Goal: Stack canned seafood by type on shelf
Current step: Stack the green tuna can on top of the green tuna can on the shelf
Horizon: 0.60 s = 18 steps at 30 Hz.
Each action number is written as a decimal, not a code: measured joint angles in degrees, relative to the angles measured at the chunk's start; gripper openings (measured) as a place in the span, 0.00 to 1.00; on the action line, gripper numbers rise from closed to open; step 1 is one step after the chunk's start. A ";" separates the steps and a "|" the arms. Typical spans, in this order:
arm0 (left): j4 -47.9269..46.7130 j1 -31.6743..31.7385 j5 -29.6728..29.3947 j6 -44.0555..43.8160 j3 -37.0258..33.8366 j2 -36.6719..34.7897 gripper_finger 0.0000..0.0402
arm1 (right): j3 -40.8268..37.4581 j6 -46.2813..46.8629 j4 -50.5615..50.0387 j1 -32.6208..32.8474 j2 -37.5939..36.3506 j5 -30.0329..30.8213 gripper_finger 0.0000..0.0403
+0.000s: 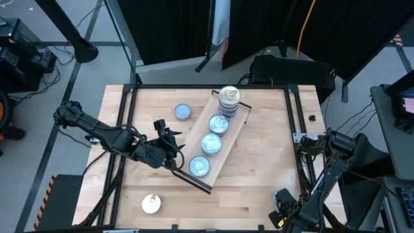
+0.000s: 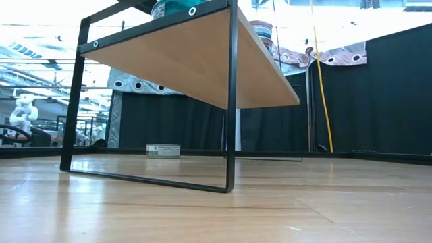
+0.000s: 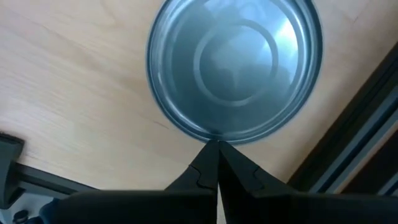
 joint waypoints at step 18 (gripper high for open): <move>0.00 0.00 -0.07 -0.01 0.00 0.00 0.56 | -0.21 -0.13 3.16 0.06 4.76 0.45 0.00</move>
